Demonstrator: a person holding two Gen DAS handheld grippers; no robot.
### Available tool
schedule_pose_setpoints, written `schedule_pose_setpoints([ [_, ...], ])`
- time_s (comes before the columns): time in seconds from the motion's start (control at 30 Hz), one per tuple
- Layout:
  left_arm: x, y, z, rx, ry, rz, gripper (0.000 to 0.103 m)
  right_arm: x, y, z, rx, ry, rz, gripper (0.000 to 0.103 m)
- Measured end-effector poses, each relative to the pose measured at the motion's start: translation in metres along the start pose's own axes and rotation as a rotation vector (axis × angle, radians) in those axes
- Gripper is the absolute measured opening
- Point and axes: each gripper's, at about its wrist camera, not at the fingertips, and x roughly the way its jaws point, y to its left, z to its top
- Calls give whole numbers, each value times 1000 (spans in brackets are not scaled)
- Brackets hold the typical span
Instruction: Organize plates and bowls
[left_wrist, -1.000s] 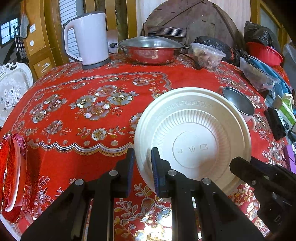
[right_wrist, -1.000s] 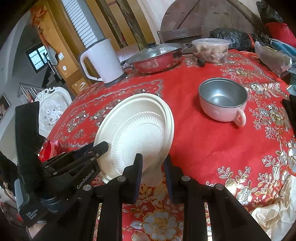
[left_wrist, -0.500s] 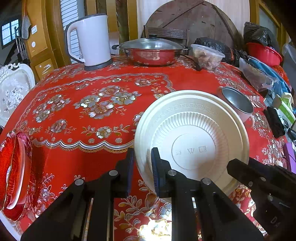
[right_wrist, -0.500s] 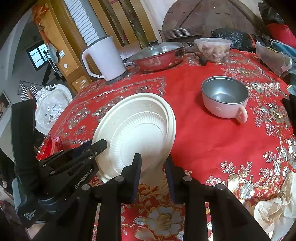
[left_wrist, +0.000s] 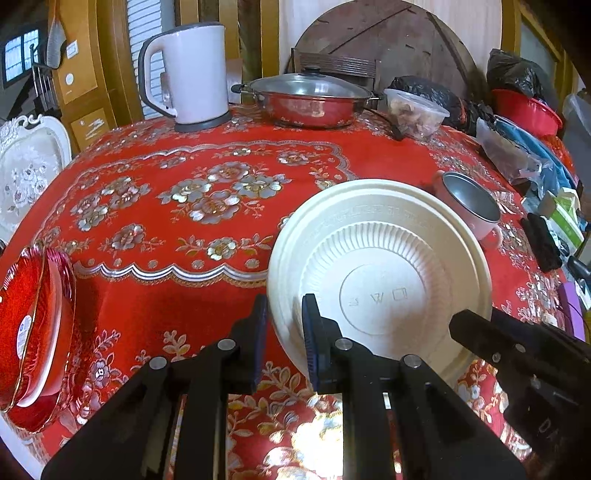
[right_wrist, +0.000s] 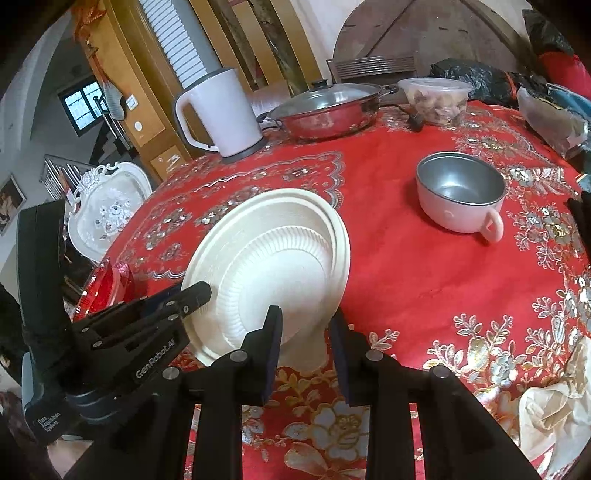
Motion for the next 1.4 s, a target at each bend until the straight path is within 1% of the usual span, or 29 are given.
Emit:
schedule_pose_setpoints([
  [0.17, -10, 10, -3, -9, -11, 9, 16, -2, 10, 0, -8, -2, 28, 28],
  [0.33, -23, 25, -5, -25, -22, 8, 16, 0, 16, -1, 8, 11, 75, 28],
  [0.47, -31, 33, -6, -31, -29, 12, 16, 1, 25, -1, -3, 18, 85, 28],
  [0.8, -61, 70, -4, -68, -63, 47, 16, -7, 71, 9, -75, -3, 151, 28],
  [1.0, -69, 98, -2, -88, -62, 84, 16, -1, 104, 17, -107, -5, 197, 28],
  [1.17, -77, 127, 4, -104, -72, 138, 16, 7, 141, 26, -157, -1, 225, 28],
  [1.4, -91, 165, 9, -128, -102, 238, 16, 21, 194, 35, -224, 11, 261, 28],
])
